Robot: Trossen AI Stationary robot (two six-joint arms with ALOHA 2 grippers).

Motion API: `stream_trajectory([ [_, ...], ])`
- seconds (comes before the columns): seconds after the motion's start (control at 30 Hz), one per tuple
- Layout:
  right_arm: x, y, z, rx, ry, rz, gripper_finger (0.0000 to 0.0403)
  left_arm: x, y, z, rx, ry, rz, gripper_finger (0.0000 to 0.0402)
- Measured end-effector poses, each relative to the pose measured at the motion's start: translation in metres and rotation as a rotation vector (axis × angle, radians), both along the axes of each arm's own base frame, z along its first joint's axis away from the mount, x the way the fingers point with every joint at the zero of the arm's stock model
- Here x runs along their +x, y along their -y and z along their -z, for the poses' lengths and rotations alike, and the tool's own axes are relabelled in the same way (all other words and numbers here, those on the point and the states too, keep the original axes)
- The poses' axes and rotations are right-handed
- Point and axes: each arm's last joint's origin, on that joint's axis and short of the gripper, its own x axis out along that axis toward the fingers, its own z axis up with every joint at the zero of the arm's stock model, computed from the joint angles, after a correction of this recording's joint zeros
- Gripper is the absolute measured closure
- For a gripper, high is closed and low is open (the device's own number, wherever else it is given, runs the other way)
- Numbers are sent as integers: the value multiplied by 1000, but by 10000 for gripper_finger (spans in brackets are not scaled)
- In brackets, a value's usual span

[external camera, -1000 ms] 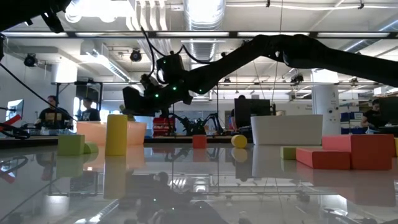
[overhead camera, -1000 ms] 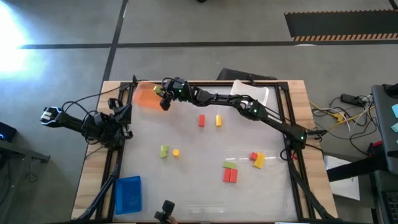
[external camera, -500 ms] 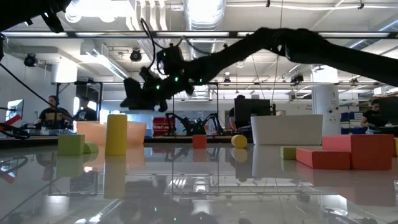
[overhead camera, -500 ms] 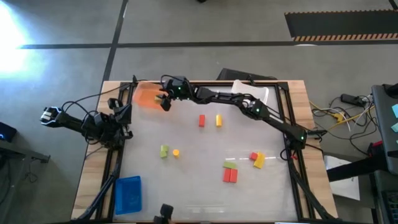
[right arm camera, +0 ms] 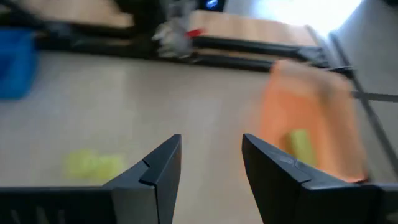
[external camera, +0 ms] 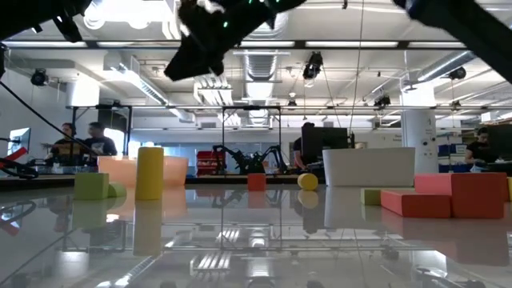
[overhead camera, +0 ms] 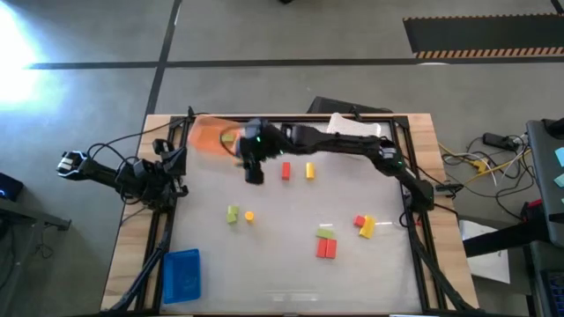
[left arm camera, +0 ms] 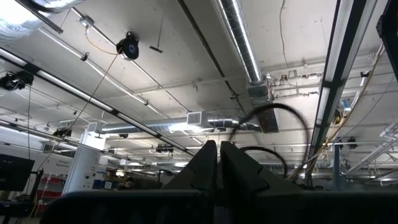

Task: Sort & place blocks by color
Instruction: Put the left yellow cylindrical block into the blue basket

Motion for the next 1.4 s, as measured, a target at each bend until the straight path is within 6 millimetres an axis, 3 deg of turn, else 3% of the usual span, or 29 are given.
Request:
stream_trajectory([
  [0.13,-26,-33,2,-1,-50,-11,246,1,0,1,2,-11,2,395],
  [0.33,-75,-77,13,-37,25,8,246,6,2,0,-19,-15,42,395],
  [0.53,-130,-98,25,-65,178,2,249,14,4,-4,-14,-44,48,395],
  [0.83,-209,-98,48,-105,350,-19,261,30,9,-2,-136,-55,187,395],
  [1.03,-251,-94,40,-185,446,-41,273,54,15,-6,-213,-92,260,395],
  [1.23,-281,-92,25,-216,551,-41,286,88,24,-17,-287,-179,270,395],
  [1.4,-295,-91,24,-222,583,-40,295,118,31,-22,-431,-427,255,395],
])
